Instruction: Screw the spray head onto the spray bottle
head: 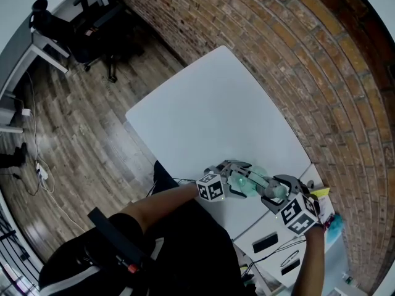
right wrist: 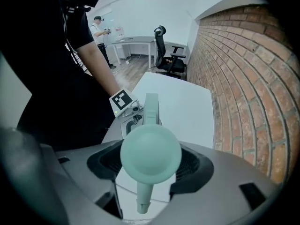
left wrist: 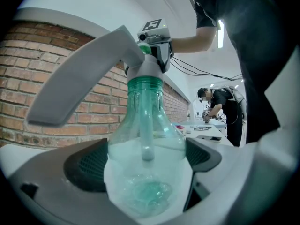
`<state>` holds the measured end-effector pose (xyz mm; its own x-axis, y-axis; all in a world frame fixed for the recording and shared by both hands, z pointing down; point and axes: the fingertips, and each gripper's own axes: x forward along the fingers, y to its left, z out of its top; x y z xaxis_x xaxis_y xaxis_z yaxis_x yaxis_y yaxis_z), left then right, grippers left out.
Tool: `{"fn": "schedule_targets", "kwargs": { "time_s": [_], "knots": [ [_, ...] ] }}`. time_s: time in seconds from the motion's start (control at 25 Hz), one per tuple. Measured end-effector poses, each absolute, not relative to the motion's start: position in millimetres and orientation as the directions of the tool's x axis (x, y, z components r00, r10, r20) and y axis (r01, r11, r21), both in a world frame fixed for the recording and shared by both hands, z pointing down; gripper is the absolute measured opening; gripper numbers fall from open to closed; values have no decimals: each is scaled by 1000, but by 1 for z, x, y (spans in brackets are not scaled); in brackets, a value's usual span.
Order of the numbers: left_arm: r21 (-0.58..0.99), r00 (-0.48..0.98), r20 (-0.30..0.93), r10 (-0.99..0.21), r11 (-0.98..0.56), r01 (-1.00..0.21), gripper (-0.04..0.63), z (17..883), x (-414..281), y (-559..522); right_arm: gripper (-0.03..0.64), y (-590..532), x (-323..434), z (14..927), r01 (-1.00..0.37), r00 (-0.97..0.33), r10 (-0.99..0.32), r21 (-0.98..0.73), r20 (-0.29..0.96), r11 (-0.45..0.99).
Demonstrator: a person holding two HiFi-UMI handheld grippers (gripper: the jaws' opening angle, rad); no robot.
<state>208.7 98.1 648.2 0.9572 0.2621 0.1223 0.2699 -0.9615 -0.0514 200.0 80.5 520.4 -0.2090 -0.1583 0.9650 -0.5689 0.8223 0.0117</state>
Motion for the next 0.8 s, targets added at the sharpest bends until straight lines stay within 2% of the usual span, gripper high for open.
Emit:
{"fn": "schedule_targets", "kwargs": {
  "time_s": [0.12, 0.24, 0.36, 0.44, 0.6, 0.8],
  "knots": [
    [-53, 957, 122, 262, -961, 270, 509, 648, 209, 99, 282, 81, 200, 517, -576, -209, -191, 37, 959, 816],
    [-55, 957, 123, 263, -961, 271, 509, 647, 208, 99, 282, 78, 199, 508, -673, -207, -230, 33, 951, 739],
    [-53, 958, 123, 261, -962, 269, 509, 648, 208, 99, 282, 74, 199, 510, -772, -208, -215, -25, 954, 635],
    [-51, 958, 123, 259, -962, 267, 509, 648, 209, 99, 284, 73, 202, 513, -780, -199, -195, -35, 960, 625],
    [-52, 958, 121, 261, -962, 269, 509, 647, 210, 99, 282, 75, 201, 512, -703, -212, -156, -40, 965, 710],
    [-56, 960, 113, 254, -964, 262, 509, 646, 209, 100, 282, 82, 200, 514, -471, -213, -85, -26, 973, 882]
  ]
}}
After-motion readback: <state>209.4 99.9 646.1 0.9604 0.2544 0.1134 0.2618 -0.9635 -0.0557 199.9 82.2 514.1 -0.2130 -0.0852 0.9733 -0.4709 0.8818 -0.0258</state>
